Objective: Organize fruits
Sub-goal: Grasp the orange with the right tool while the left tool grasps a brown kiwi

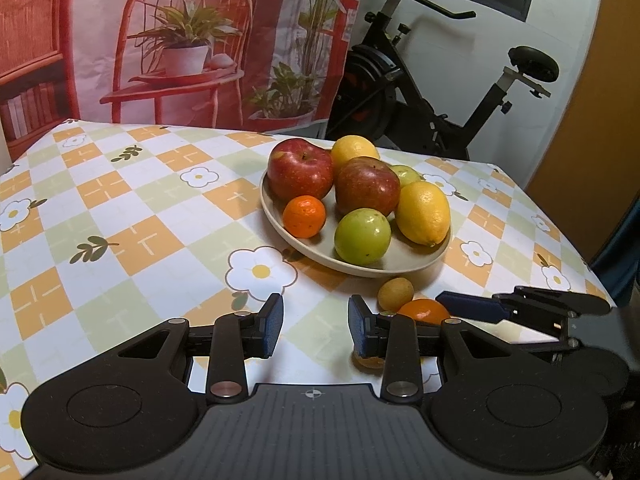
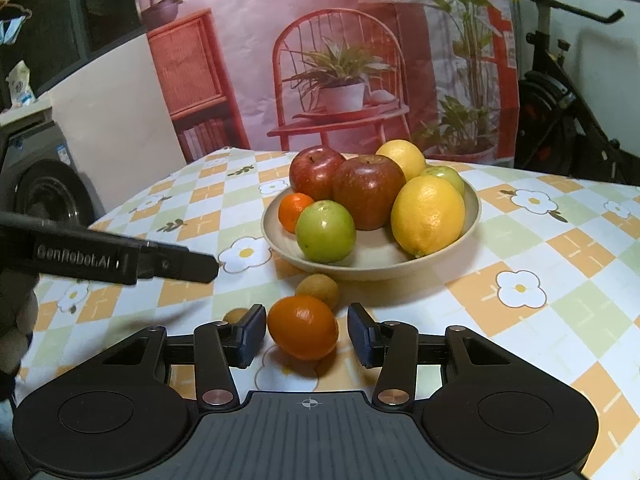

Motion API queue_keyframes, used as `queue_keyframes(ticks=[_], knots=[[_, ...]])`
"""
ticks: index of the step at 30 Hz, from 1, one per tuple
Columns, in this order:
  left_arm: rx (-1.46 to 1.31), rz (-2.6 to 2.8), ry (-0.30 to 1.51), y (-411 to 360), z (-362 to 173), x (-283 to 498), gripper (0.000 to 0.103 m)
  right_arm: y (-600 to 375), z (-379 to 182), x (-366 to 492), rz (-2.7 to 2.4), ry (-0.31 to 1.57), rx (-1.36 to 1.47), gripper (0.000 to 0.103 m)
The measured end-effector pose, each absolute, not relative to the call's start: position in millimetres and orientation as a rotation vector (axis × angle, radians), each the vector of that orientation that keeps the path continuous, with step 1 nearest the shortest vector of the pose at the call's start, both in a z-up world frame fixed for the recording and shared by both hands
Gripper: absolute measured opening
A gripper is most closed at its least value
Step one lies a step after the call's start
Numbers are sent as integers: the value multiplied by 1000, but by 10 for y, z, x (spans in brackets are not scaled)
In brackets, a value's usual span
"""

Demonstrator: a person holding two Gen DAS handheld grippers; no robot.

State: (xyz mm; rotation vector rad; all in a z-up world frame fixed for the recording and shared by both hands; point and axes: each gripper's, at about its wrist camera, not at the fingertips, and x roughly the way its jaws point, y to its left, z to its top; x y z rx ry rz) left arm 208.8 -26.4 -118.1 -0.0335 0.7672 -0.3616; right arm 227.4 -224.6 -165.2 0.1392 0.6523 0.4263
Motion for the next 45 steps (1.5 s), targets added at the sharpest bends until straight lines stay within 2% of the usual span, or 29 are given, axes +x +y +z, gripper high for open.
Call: queue_keyframes(ticks=[10, 29, 31, 33, 45], knots=[[-54, -431, 798, -308, -1231, 2052, 39, -2447, -1605, 2301, 367, 658, 239, 42], [-66, -430, 812, -311, -1250, 2065, 40, -2194, -1639, 2335, 443, 707, 129, 43], [-67, -429, 814, -312, -1252, 2068, 40, -2180, -1646, 2342, 453, 716, 126, 41], [-67, -430, 814, -315, -1251, 2063, 40, -2174, -1649, 2338, 471, 722, 135, 33], [-59, -466, 824, -372, -1265, 2049, 41, -2363, -1617, 2242, 412, 691, 206, 32]])
